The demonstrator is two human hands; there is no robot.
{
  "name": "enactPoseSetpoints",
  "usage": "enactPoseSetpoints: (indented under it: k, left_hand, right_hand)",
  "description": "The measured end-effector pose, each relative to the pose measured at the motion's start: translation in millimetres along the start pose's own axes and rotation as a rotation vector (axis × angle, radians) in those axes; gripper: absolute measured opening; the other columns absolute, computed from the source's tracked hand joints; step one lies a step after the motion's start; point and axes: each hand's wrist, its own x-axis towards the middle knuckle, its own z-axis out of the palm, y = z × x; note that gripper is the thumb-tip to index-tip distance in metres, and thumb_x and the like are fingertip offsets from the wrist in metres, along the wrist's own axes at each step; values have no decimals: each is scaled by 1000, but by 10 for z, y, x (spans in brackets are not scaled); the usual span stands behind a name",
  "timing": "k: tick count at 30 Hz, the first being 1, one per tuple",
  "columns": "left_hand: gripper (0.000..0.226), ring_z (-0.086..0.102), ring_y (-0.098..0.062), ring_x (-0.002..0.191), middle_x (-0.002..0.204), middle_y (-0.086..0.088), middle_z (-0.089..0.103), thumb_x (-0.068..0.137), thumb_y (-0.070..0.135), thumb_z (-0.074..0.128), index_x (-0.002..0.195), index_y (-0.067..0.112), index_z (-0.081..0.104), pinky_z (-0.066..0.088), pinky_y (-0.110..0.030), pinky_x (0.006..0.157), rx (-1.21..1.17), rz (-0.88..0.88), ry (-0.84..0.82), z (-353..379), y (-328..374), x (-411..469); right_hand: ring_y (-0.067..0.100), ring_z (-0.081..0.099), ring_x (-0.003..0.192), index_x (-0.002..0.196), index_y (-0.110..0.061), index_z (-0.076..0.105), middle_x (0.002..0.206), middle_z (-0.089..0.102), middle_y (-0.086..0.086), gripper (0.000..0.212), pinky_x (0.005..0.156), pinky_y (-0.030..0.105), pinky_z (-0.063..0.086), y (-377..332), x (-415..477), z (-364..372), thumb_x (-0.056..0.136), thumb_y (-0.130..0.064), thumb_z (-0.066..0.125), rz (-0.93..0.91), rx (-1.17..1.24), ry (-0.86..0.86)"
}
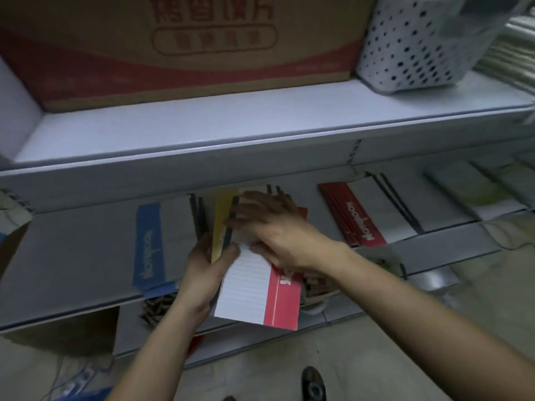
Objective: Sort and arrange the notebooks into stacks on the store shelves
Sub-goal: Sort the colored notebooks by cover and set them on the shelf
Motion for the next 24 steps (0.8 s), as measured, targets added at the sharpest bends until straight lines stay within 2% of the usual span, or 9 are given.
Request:
enactPoseSetpoints:
  k: [2, 5, 10, 15, 17, 18, 21, 22, 24]
  left_hand:
    - [24, 74, -5, 86, 98, 15, 77, 94, 32, 75, 115, 28, 64, 52, -14, 62, 2, 21, -36, 270, 62, -9]
    - [40, 74, -4, 89, 99, 17, 77, 82, 52, 67, 117, 31, 63, 53, -14, 65, 36, 22, -63, 606, 134, -25]
    - [43, 75, -15, 97, 108, 4, 77, 87, 51, 64, 122, 26, 62, 55, -27, 73, 39, 23, -149, 1103, 127, 7]
    - [15, 75, -9, 86, 98, 7, 79, 105, 27, 55, 118, 25, 62, 54, -17, 66, -1, 18, -162, 1654, 157, 35]
    - [17, 75, -14, 94, 107, 2, 78, 105, 28, 57, 121, 27, 63, 56, -25, 74, -17, 10, -147, 1828, 126, 76]
    - [16, 74, -9, 96, 109, 6, 78, 105, 28, 58, 120, 29, 63, 55, -25, 78, -26, 14, -128, 1901, 108, 99]
    - [25, 62, 23, 85, 96, 32, 66, 107, 17, 52, 110, 41, 54, 45, -2, 74, -36, 49, -4, 2016, 146, 166]
    - [23, 60, 25, 86, 101, 31, 63, 107, 16, 51, 113, 38, 53, 44, -1, 76, -26, 51, 49, 1997, 131, 212]
    - [17, 65, 12, 98, 112, 17, 68, 108, 19, 50, 120, 29, 58, 48, -16, 88, -2, 67, 138, 1935, 110, 279]
  right_hand:
    - [29, 30, 144, 138, -31, 56, 149, 48, -2, 46, 105, 59, 36, 214, -125, -114, 93, -35, 45, -67, -11, -129]
    - [30, 32, 142, 140, -40, 49, 146, 45, -3, 44, 108, 59, 32, 493, -341, -274, 96, -39, 46, -91, -102, -232]
    - [30, 22, 146, 139, -37, 49, 152, 38, 1, 54, 112, 62, 27, 850, -669, -485, 88, -36, 66, -129, -173, -284]
    - [25, 34, 132, 124, -24, 55, 133, 53, 1, 55, 98, 46, 40, 1234, -936, -643, 75, -35, 79, -122, -147, -295]
    - [24, 48, 114, 114, -23, 52, 111, 56, 0, 47, 87, 38, 42, 1419, -1062, -679, 77, -35, 78, -44, -53, -320]
    - [24, 53, 105, 113, -25, 50, 104, 56, -1, 43, 83, 37, 45, 1527, -1138, -688, 80, -35, 76, 19, 14, -343]
    - [13, 61, 101, 121, -28, 56, 114, 66, -5, 30, 84, 32, 50, 1908, -1423, -695, 93, -34, 65, 236, 235, -361]
    - [9, 60, 105, 124, -27, 61, 120, 67, -6, 28, 85, 26, 48, 2028, -1522, -693, 97, -31, 62, 315, 316, -333]
    - [6, 60, 103, 120, -21, 68, 117, 69, -5, 22, 79, 16, 43, 2227, -1701, -685, 101, -22, 57, 471, 459, -226]
